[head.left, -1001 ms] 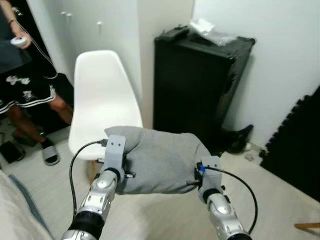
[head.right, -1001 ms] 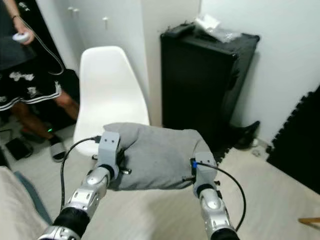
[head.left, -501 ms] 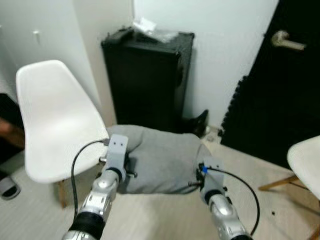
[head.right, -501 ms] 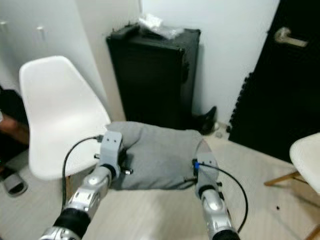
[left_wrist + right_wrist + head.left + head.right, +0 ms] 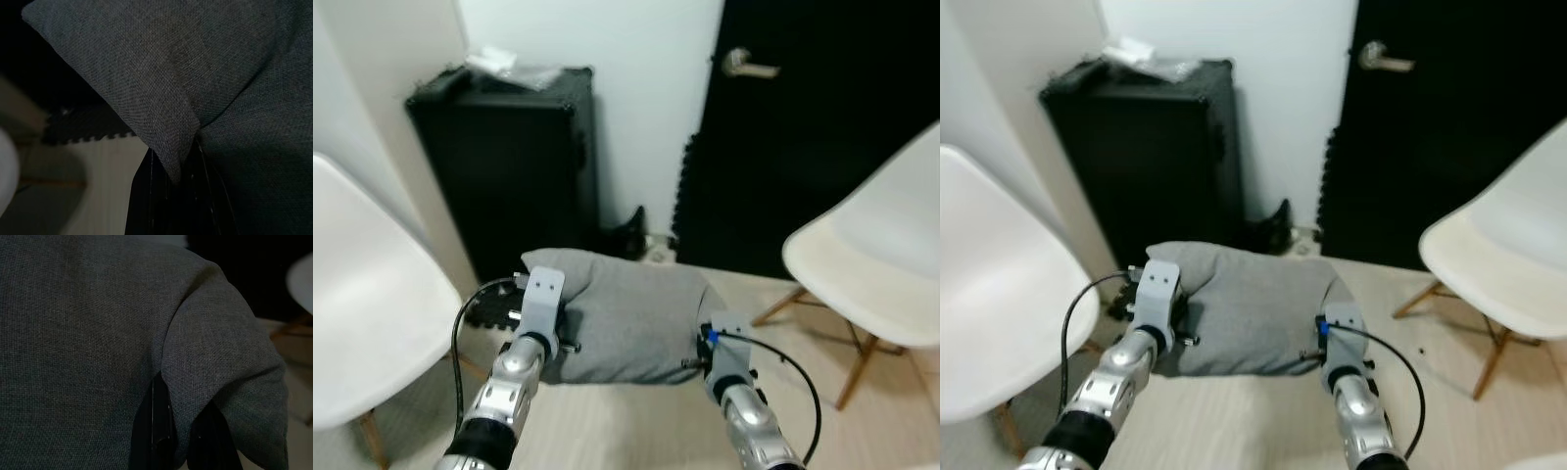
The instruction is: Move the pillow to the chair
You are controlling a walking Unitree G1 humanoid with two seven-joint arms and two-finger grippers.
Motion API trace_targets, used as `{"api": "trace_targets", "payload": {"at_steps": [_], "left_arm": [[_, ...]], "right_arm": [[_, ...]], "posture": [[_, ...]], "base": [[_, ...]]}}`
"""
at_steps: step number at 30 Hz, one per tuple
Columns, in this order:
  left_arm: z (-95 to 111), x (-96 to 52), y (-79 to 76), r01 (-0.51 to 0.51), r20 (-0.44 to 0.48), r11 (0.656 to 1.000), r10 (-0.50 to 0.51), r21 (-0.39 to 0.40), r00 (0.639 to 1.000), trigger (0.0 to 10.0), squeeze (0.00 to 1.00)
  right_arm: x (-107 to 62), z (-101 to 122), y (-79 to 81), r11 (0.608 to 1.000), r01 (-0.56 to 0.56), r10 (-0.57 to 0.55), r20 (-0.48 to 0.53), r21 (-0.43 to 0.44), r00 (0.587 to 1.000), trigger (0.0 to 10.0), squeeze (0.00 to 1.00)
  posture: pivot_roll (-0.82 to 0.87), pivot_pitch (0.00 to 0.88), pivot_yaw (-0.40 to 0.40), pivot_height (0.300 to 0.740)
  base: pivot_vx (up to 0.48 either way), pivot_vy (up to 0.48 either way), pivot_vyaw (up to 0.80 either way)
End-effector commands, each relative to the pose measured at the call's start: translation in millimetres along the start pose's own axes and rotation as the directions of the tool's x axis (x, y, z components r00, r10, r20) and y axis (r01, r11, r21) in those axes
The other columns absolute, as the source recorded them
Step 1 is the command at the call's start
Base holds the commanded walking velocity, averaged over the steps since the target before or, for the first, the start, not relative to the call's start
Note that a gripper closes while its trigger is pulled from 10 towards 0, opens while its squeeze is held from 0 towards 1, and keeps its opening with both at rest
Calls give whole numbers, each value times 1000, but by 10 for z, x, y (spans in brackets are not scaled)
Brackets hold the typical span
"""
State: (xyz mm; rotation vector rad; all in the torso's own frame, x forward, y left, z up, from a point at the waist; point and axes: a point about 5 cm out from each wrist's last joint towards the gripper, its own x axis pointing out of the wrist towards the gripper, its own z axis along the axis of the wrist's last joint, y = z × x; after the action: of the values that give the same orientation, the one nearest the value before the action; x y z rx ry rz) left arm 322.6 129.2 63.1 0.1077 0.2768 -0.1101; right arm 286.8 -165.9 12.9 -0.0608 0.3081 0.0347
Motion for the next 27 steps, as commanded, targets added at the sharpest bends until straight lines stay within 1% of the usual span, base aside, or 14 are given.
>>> {"api": "trace_targets", "payload": {"at_steps": [1,17,27], "left_arm": [[75,3,98,-39,40,999,38,21,998,10000,0],[63,-3,107,-36,36,999,35,28,999,10000,0],[56,10,103,-47,29,999,46,10,999,10000,0]], "right_arm": [[-24,-42,-13,1000,13,-13,-11,1,1000,10000,0],[-20,-38,-14,1000,13,-13,-12,1,1000,10000,0],[11,6,-2,1000,2,-2,-5,-7,1000,10000,0]], "posture": [[73,55,59,740],[73,62,58,740],[73,63,50,740]], "base": [[0,0,-800],[0,0,-800],[0,0,-800]]}}
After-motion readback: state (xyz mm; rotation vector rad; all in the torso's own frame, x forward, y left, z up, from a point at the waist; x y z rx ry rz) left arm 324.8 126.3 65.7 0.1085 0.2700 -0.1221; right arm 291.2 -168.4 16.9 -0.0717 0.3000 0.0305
